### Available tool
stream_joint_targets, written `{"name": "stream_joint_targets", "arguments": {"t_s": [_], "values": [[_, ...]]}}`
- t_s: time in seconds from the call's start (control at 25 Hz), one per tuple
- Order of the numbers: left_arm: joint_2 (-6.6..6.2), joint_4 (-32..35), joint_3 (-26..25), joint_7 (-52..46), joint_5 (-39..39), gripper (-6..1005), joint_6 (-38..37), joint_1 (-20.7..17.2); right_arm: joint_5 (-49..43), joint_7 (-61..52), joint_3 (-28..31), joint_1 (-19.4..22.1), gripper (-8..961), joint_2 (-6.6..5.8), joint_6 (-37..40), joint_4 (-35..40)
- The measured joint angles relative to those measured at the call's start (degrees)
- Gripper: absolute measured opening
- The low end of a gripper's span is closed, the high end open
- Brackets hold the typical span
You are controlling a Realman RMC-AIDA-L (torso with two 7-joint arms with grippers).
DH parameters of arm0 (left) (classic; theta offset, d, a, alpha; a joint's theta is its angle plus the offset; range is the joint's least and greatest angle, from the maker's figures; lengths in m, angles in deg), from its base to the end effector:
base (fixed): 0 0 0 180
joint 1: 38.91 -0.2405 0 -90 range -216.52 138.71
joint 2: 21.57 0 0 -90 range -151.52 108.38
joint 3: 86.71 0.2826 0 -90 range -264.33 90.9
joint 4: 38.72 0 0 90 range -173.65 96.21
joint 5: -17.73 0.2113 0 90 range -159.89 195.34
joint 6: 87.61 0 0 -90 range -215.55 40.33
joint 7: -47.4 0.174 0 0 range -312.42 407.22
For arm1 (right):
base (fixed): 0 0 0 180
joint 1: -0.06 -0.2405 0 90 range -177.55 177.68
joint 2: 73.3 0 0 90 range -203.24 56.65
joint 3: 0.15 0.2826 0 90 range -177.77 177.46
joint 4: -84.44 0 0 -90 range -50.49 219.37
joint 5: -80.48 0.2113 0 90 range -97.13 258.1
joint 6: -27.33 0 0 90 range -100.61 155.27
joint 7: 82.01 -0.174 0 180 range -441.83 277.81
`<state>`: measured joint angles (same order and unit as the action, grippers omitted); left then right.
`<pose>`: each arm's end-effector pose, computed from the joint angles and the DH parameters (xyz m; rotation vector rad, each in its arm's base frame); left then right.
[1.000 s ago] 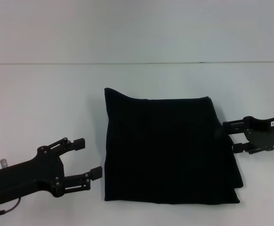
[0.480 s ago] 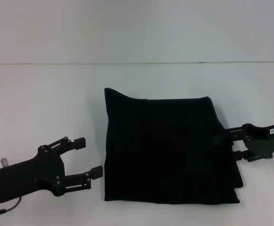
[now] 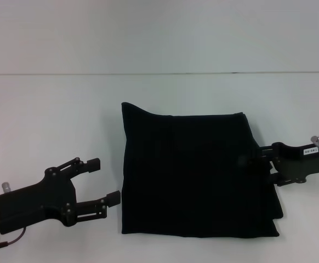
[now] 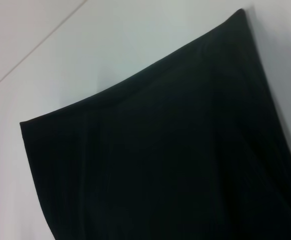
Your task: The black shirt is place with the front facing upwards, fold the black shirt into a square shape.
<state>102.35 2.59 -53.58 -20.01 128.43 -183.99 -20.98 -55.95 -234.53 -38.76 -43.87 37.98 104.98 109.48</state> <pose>-0.3025 0.2867 -0.0374 -2.5607 -0.5670 -0.8673 0.2946 0.4053 -0.0355 -2.0278 2.1831 0.2799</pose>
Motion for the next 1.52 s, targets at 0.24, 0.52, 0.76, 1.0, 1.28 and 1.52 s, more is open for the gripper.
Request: {"name": "stream_joint_targets", "arguments": {"t_s": [0.24,0.52,0.76,1.0,1.28,1.52], "values": [[0.0,0.0,0.0,-0.3,0.0,937,-0.1,0.0,0.0,0.4,-0.1,0.2,877,1.2,-1.4,0.0],[0.01,0.0,0.0,-0.5,-0.1,937,-0.2,0.3,1.5,2.1,0.0,0.3,877,2.04,-2.4,0.0],[0.01,0.0,0.0,-0.9,-0.1,936,-0.3,0.4,2.3,3.7,-0.4,0.2,834,2.12,-2.6,0.0],[-0.14,0.1,0.0,-1.3,-0.1,936,-0.3,0.6,1.1,4.0,-2.1,-0.2,621,2.12,-4.1,0.0],[-0.17,0.2,0.0,-1.3,-0.1,936,-0.4,0.6,1.4,5.4,-1.7,-0.2,338,2.19,-5.1,0.1],[-0.22,0.2,-0.8,-1.3,0.0,936,-0.5,0.6,2.3,7.3,-1.6,-0.6,160,2.53,-5.3,0.7]]}}
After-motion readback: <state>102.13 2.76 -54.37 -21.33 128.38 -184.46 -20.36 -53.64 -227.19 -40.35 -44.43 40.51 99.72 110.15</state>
